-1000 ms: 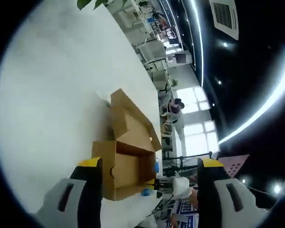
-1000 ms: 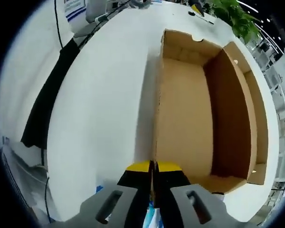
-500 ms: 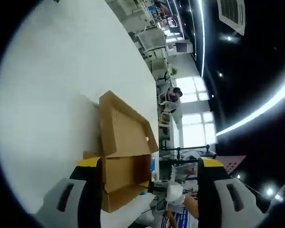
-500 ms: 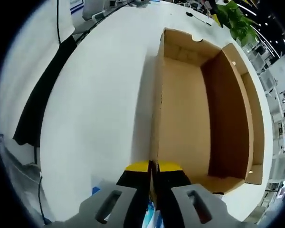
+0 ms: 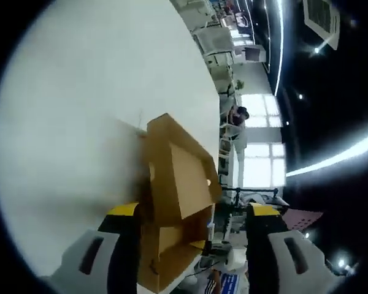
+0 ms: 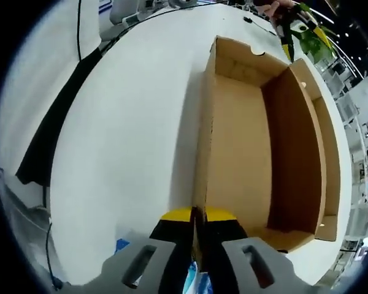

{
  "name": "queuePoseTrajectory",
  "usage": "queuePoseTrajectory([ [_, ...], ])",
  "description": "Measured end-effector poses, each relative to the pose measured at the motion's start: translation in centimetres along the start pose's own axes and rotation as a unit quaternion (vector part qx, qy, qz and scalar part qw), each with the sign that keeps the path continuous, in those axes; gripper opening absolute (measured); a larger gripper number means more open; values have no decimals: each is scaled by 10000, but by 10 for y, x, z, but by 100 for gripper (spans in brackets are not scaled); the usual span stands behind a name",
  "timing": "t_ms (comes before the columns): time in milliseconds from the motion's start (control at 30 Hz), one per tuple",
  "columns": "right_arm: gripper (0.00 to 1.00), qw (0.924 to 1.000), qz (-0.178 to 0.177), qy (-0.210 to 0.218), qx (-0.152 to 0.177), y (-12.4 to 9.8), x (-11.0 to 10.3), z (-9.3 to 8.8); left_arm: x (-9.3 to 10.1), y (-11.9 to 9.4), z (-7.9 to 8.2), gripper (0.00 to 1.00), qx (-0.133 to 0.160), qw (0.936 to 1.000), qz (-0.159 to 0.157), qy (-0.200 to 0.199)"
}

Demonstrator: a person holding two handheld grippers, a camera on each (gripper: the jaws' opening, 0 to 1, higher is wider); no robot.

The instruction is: Operate the shoe box by opening the lid, removing the specified soft item, and placing it in the target area until the item is outside and the box remains undamaged.

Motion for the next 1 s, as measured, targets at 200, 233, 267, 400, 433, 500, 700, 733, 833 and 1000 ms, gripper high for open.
queuePoseTrajectory([
  [200,1,10000,17,74,50,0,0,-2,-8,9,17,69,211,9985,-405,-305],
  [233,1,9999,34,102,51,0,1,-2,-11,12,20,69,126,9986,-398,-318],
  [267,1,9999,58,126,53,0,2,-2,-14,13,23,68,113,9986,-390,-330],
  [400,1,9998,100,175,46,3,2,-3,-33,22,29,66,101,9978,-405,-519],
  [433,1,9998,93,188,43,3,2,-3,-38,26,29,66,72,9978,-396,-534],
  [500,1,9997,76,247,43,4,2,-3,-45,33,29,65,-12,9972,-425,-620],
  [700,1,9995,50,318,62,6,2,-4,-52,45,33,61,-36,9951,-592,-787],
  [733,1,9995,53,315,61,6,2,-4,-52,47,34,61,-16,9948,-636,-799],
  [833,1,9995,53,303,66,6,2,-4,-52,52,34,60,-49,9934,-749,-872],
  [1000,2,9994,54,340,90,7,2,-5,-56,56,33,60,-35,9931,-744,-902],
])
Point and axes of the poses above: the point that each gripper's makers call its tool centre point, and the gripper's own axes: y roughly forward along the fingers, x roughly to its right, z roughly out of its top, the point moved 10 cm from there along -y, roughly backward along the fingers, and after that the axes turned 7 degrees about -z, right-handed, at the moved point
